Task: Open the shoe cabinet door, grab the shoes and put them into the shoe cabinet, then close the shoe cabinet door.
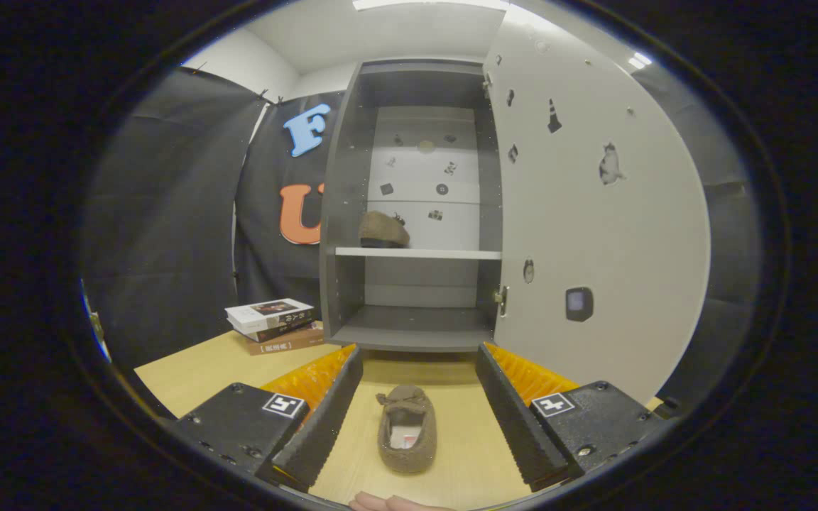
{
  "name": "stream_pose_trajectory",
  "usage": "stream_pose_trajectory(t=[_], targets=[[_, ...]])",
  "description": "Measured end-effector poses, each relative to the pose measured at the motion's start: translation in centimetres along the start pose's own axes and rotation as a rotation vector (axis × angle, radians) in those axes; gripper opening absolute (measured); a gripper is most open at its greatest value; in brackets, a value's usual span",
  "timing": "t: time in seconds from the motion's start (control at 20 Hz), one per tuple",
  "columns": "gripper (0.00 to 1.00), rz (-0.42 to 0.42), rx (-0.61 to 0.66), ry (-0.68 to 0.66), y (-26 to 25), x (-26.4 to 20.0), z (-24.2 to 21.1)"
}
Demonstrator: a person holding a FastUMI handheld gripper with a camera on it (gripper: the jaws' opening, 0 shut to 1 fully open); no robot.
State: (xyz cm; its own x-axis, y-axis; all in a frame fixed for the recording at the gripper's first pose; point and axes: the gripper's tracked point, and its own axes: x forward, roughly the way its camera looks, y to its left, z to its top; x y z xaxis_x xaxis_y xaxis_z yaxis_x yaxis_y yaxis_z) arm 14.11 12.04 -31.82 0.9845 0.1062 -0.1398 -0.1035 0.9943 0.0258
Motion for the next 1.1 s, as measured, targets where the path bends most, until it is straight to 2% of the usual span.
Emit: stream_pose_trajectory(t=[0.25,0.45,0.6,0.7,0.75,0.8,0.85,0.95,1.05,1.1], targets=[[1.0,0.016,-0.007,0.096,2.3,4.3,-6.3],[1.0,0.046,0.007,0.223,3.9,7.3,-11.6],[0.95,0.04,0.055,0.305,3.7,9.1,-14.2],[0.88,0.045,0.072,0.36,3.9,10.4,-15.9],[0.82,0.055,0.058,0.374,4.3,11.0,-16.3],[0.78,0.021,0.037,0.366,3.6,11.9,-16.4],[0.64,-0.001,0.028,0.381,3.0,13.0,-16.8],[0.37,0.048,0.115,0.429,4.2,14.4,-18.4],[0.17,0.042,0.168,0.433,4.0,14.8,-18.1],[0.14,0.041,0.163,0.408,3.7,14.7,-17.6]])
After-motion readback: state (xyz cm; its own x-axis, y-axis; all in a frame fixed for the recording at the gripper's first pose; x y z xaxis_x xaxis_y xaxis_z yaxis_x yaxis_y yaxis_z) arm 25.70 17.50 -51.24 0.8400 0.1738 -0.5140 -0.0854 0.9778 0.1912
